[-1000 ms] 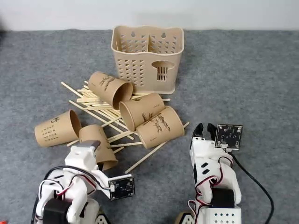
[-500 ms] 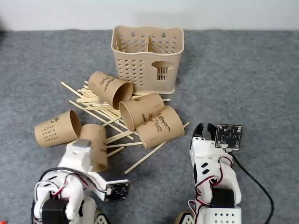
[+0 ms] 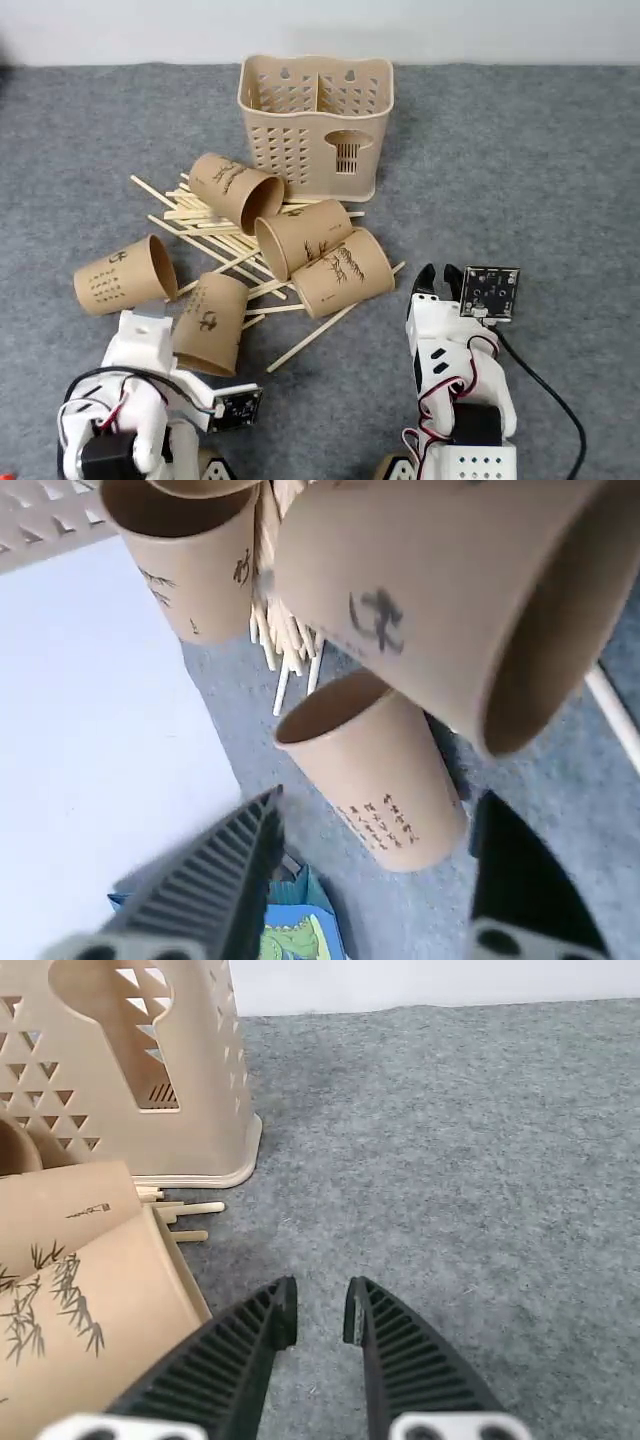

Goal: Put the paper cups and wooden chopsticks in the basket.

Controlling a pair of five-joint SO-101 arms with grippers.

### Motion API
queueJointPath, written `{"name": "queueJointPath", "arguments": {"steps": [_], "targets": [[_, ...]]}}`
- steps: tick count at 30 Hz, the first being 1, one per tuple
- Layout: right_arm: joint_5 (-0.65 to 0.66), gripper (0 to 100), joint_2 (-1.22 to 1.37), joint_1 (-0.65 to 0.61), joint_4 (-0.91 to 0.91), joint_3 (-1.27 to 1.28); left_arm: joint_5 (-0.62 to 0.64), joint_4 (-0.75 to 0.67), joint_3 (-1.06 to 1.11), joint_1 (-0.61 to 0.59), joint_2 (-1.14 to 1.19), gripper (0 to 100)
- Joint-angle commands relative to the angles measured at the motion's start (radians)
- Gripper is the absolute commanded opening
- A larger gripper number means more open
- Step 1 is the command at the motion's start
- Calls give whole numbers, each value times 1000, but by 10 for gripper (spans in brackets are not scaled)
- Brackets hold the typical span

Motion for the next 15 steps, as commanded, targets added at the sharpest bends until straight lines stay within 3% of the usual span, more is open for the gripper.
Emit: {"name": "queueJointPath", "arguments": {"steps": [1,5,9,15], "targets": [[0,105,-13,2,5,17,-11,133,-111,-8,-11,354],[0,105,-13,2,5,17,-12,256,-203,-8,-11,361],[0,105,-13,2,5,17,-12,247,-196,-5,-11,361],[0,105,-13,2,5,17,-8,72,-82,147,-11,361]]}}
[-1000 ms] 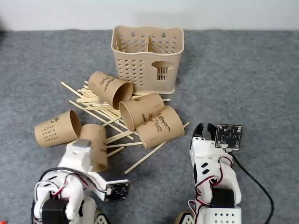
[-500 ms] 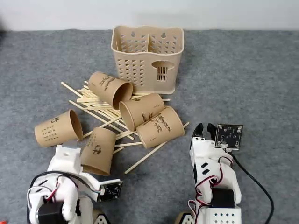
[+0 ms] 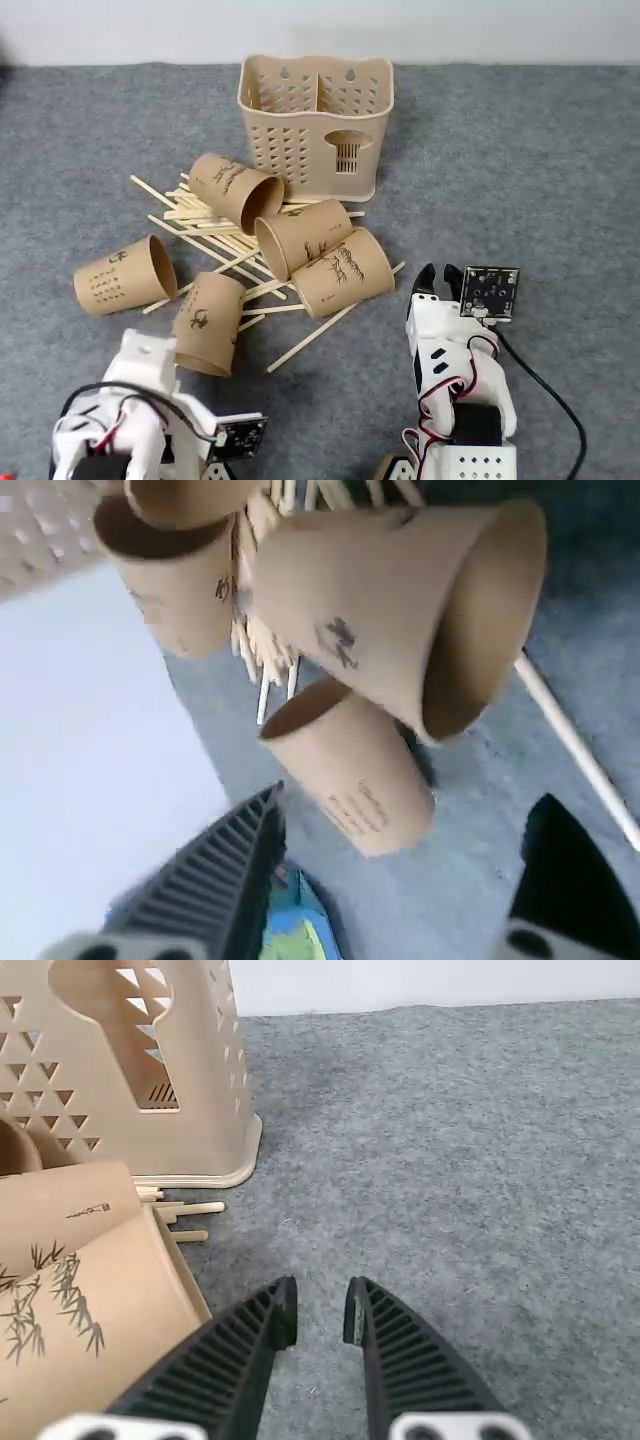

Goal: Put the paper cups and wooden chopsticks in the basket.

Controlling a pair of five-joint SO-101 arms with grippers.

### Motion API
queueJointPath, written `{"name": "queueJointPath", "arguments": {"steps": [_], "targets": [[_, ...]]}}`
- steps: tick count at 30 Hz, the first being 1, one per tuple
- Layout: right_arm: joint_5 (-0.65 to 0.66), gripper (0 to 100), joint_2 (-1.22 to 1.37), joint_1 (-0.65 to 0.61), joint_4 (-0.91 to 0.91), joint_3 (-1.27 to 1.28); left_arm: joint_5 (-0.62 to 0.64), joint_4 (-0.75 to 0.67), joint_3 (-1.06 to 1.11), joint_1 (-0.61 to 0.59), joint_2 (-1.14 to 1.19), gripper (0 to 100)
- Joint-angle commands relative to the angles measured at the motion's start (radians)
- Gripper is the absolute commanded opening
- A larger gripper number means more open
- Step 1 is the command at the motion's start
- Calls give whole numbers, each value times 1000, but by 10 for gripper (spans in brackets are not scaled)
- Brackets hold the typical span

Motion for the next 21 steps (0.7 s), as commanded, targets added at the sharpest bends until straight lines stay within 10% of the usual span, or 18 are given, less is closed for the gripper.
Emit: {"name": "queueJointPath", "arguments": {"steps": [1,21], "targets": [[-2,105,-13,2,5,17,-3,-153,71,106,-11,361],[-132,105,-12,2,7,17,-3,-362,320,166,-11,360]]}}
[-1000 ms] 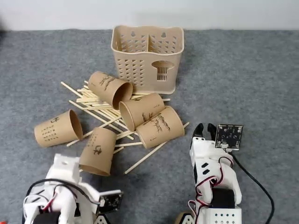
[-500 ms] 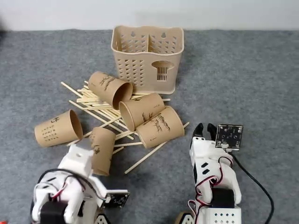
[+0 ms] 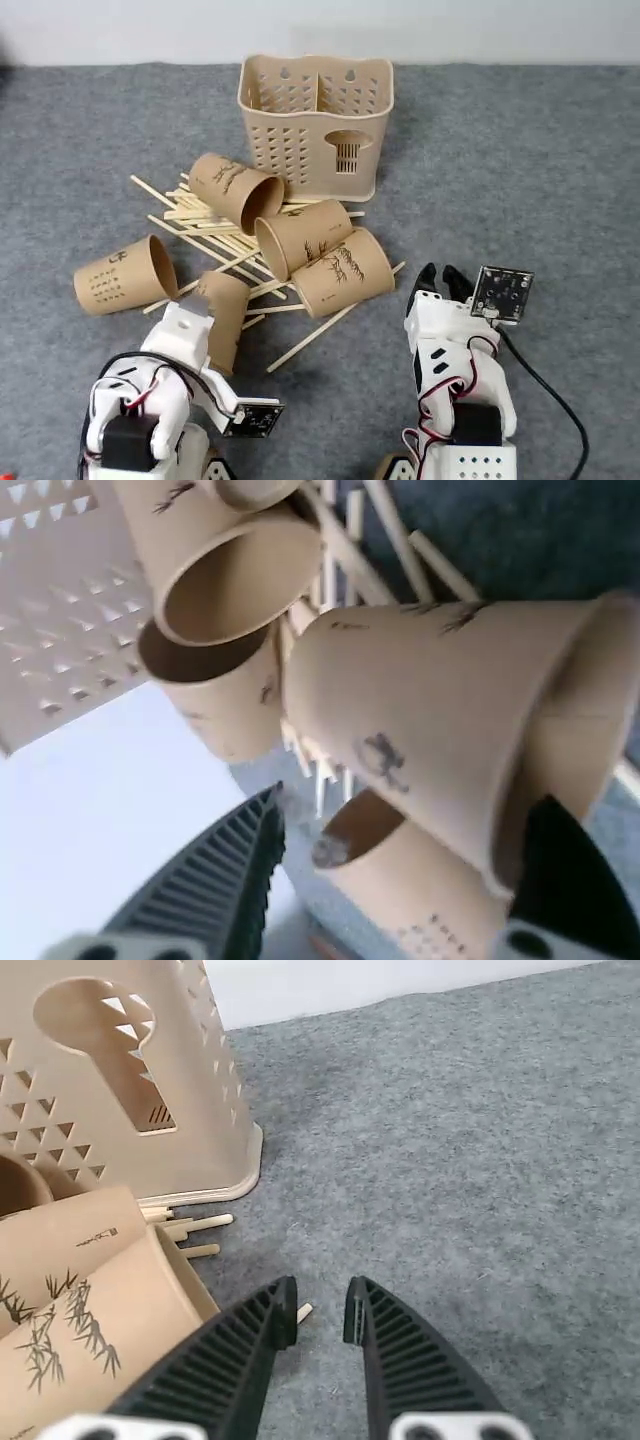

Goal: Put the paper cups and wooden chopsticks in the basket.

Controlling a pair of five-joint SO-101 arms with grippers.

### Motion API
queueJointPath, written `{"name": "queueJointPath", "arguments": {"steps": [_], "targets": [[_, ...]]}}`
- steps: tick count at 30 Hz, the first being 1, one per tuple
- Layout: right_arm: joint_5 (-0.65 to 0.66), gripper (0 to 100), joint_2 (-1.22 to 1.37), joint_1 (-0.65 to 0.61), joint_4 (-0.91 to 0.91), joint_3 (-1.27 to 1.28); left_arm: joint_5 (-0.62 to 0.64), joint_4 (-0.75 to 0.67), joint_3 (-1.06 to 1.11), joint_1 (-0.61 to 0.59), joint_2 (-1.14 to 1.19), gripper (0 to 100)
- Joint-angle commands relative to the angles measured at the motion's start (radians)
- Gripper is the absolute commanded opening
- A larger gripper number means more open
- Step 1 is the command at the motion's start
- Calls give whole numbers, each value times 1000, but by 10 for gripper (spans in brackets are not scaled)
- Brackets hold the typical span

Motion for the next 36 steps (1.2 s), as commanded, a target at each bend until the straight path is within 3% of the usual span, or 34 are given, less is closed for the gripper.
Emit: {"name": "queueJointPath", "arguments": {"steps": [1,5,11,20,23,25,31,33,36], "targets": [[-8,105,-12,2,7,17,-3,-28,27,-2,-11,360],[-8,105,-12,2,7,17,-3,-28,44,5,-11,299],[-8,103,-12,2,7,17,-2,-28,39,9,-12,4],[-8,102,-12,2,7,17,-2,-28,-18,12,-12,13],[-8,102,-12,2,7,17,5,-28,-65,86,-12,13],[-8,102,-12,2,7,17,66,-28,-107,163,-12,13],[-8,102,-12,1,7,17,462,-51,-249,446,-12,13],[-8,103,-12,1,7,17,534,-100,-289,486,-11,13],[-6,104,-12,1,7,17,543,-181,-314,459,-11,13]]}}
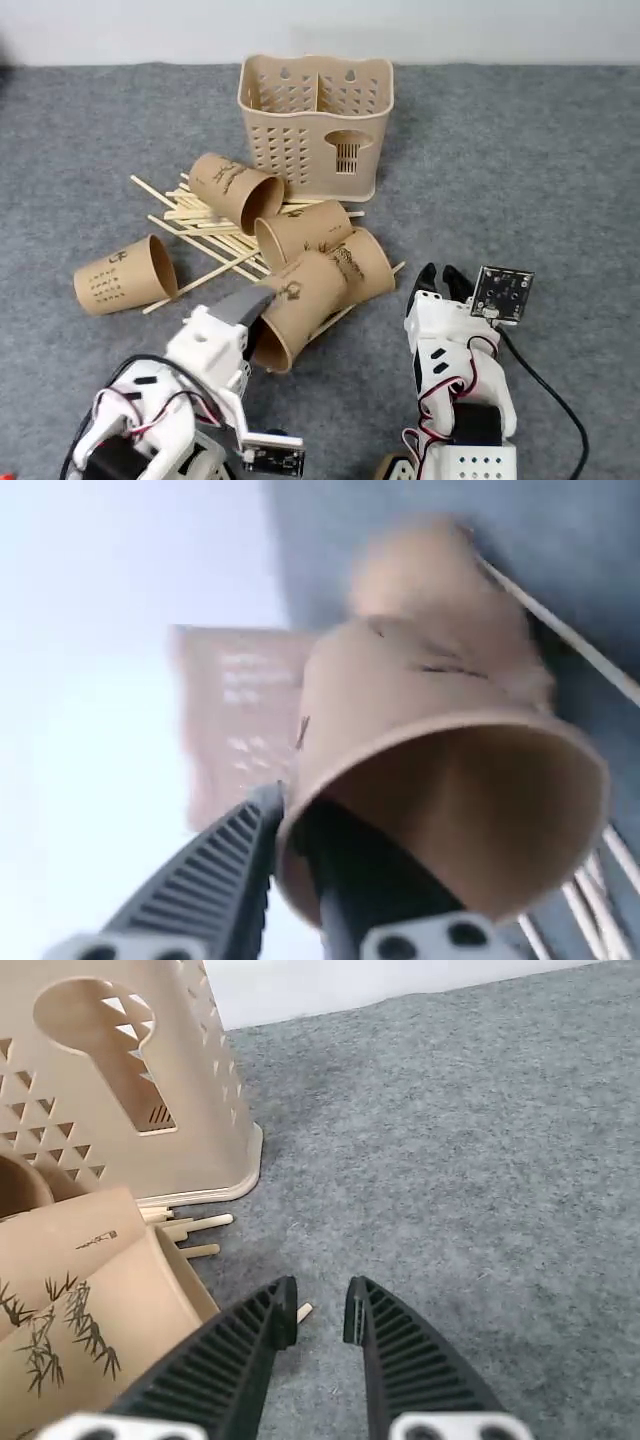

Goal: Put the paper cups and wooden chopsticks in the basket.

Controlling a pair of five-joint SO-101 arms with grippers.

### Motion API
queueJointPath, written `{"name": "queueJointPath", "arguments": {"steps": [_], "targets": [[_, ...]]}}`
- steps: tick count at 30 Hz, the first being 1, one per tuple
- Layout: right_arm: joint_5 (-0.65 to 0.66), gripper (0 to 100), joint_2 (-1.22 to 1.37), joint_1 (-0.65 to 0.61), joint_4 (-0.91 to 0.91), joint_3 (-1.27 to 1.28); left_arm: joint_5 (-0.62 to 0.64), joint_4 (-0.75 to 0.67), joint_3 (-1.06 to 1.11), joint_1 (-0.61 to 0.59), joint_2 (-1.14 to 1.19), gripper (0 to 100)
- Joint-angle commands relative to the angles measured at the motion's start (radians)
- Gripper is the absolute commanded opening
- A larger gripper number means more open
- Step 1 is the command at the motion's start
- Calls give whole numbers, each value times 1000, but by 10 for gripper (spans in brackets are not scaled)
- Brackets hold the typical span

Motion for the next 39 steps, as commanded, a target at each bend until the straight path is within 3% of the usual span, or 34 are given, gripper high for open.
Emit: {"name": "queueJointPath", "arguments": {"steps": [1,6,8,12,17,22,30,39], "targets": [[-6,104,-12,1,7,17,35,-109,-59,-32,-11,13],[-6,104,-12,1,7,17,-71,-382,-41,-262,-11,13],[-6,104,-12,1,7,17,-71,-525,-12,-304,-9,13],[-5,104,-12,1,7,17,-14,-781,87,-298,-9,13],[-5,104,-12,2,7,17,123,-967,160,-212,-9,15],[-5,104,-12,2,7,17,123,-1020,160,-143,-9,15],[-5,104,-12,2,7,17,130,-1051,108,-141,37,15],[-8,104,-12,2,7,17,195,-1039,-410,-144,746,15]]}}
